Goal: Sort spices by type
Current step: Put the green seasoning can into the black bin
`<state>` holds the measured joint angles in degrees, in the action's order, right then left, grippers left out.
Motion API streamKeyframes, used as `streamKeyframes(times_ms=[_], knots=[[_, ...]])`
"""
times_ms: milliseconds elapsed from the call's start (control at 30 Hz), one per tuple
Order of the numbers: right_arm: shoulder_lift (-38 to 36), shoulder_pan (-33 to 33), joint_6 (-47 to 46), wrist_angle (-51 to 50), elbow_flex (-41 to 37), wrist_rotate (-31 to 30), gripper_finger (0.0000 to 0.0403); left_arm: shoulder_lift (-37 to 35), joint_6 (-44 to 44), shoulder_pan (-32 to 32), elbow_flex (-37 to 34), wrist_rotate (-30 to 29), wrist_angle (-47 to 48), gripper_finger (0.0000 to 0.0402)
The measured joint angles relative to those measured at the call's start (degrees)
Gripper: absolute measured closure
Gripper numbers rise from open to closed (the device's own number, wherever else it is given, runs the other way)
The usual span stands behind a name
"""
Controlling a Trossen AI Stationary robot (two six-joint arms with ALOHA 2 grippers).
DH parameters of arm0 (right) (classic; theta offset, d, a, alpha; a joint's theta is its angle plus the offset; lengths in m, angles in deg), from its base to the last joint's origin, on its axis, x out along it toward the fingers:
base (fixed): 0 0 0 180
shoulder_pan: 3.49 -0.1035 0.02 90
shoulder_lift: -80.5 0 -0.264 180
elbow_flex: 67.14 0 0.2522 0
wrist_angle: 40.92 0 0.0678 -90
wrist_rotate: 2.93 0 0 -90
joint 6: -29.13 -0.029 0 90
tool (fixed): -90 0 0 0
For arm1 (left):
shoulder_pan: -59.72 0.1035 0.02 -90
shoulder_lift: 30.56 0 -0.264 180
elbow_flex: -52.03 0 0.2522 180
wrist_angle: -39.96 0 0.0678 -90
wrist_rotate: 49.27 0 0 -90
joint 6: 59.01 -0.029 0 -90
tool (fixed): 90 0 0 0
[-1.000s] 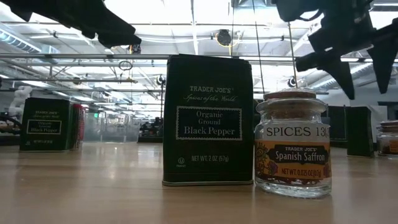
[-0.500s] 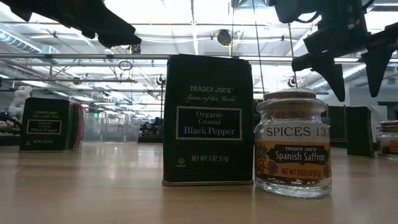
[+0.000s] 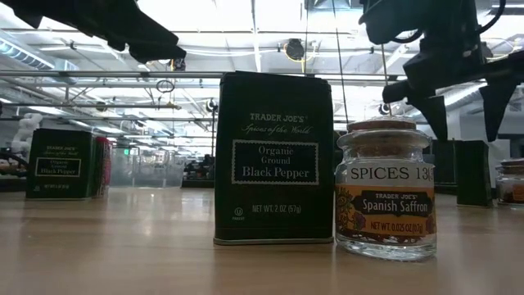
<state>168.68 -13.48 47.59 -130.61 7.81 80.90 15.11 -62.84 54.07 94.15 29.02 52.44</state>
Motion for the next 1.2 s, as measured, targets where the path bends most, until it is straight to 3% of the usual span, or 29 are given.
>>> streamKeyframes(times_ms=[400, 833, 1200], knots=[[0.0, 2.6, 1.1, 2.6, -3.2, 3.3, 0.0165, 0.0, 0.1, 0.0, 0.0, 0.0, 0.1, 0.012], [0.0, 2.5, 0.5, 6.1, -4.9, 3.1, 0.0205, 0.0, -1.0, 0.0, 0.0, 0.0, 0.0, 0.012], [0.0, 2.5, -1.2, 5.3, -4.8, 3.2, 0.0285, 0.0, 2.5, 1.0, 0.2, -1.7, -1.6, 0.012]])
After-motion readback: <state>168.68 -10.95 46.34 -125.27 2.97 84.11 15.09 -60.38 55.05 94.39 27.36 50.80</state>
